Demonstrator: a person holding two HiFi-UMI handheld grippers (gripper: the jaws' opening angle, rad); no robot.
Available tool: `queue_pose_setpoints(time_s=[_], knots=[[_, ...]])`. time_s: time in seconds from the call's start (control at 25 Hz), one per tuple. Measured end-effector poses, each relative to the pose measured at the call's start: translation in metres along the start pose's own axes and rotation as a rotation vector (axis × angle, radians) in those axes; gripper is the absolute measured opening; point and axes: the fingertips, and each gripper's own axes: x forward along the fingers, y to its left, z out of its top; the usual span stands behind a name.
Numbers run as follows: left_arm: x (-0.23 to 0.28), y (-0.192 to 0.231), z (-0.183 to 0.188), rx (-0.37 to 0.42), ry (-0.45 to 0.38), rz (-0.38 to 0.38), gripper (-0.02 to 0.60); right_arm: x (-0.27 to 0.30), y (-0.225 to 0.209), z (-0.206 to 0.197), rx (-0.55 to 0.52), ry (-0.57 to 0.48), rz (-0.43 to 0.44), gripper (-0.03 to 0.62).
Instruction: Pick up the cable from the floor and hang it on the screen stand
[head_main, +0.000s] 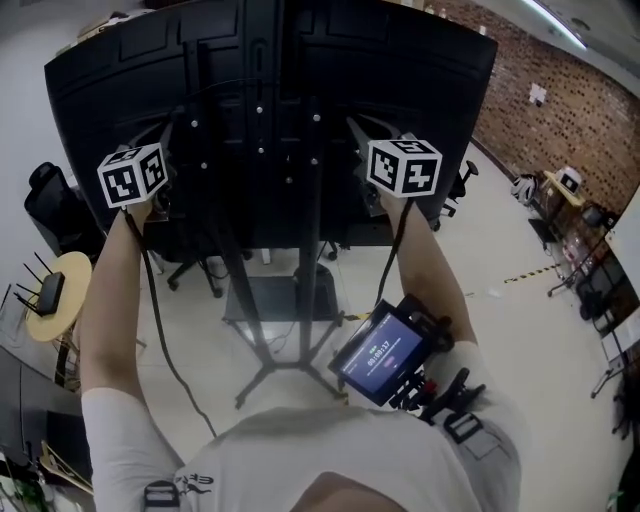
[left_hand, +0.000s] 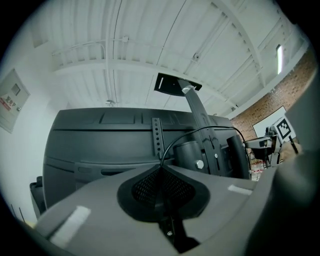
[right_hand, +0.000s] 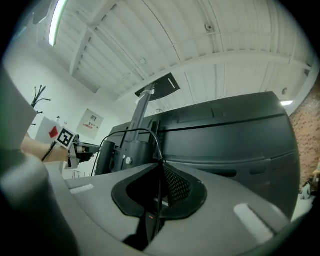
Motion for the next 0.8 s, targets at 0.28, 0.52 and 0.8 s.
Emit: queue_pose_setpoints(time_s=[0.28, 0.52, 0.8], knots=[[0.019, 0.002, -0.004, 0.000, 0.043, -0.018, 0.011, 0.008, -0.006, -0.009, -0.104, 0.120, -0.117, 0.037], [0.027, 0.002, -0.012, 0.002, 0.058, -0.028, 0.010, 0.018, -0.008, -0.025, -0.115, 0.193, -0.145, 0.037], [0.028, 0.000, -0.020, -0.008, 0.041, -0.040, 0.009, 0.019, -0.005, -0.038, -0.103, 0.203, -0.148, 0.037]])
